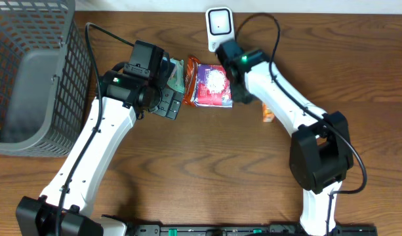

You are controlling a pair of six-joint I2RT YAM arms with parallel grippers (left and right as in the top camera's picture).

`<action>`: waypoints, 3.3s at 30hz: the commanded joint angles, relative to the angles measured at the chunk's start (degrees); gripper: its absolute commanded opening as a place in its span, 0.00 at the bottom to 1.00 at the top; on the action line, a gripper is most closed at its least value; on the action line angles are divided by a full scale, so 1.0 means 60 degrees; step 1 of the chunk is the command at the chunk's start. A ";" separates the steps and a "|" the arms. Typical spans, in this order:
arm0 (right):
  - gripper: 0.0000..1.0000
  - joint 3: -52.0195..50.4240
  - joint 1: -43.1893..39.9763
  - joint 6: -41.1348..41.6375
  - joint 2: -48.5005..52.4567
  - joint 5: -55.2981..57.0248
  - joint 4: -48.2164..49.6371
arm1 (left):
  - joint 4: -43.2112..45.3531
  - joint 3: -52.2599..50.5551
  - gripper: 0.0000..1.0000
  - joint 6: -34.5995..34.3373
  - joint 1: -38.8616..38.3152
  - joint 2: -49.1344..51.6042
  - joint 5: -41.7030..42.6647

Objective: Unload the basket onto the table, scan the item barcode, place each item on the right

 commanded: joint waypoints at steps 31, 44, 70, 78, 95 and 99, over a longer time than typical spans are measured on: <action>0.41 -0.0565 -0.2488 -0.1661 0.0036 -0.1574 -0.0827 | -0.0029 0.0109 0.98 -0.0124 0.0029 0.0018 0.0055; 0.40 -0.3275 -0.1749 -0.1395 0.0040 0.0106 0.1792 | -0.0029 0.0109 0.98 -0.0124 0.0029 0.0018 0.0055; 0.01 -0.0670 -0.2728 -0.3315 0.0069 -0.7803 0.0412 | -0.0029 0.0109 0.98 -0.0124 0.0029 0.0018 0.0055; 0.01 -0.2087 -0.3523 -0.3377 0.0091 -1.0947 0.1989 | -0.0029 0.0109 0.98 -0.0124 0.0029 0.0018 0.0055; 0.31 -0.3541 -0.5548 -0.3151 0.0080 -0.9413 0.2000 | -0.0029 0.0109 0.98 -0.0124 0.0029 0.0018 0.0055; 0.33 -0.3038 -0.5595 -0.3155 0.0077 -0.8360 0.1144 | -0.0029 0.0109 0.98 -0.0124 0.0029 0.0018 0.0055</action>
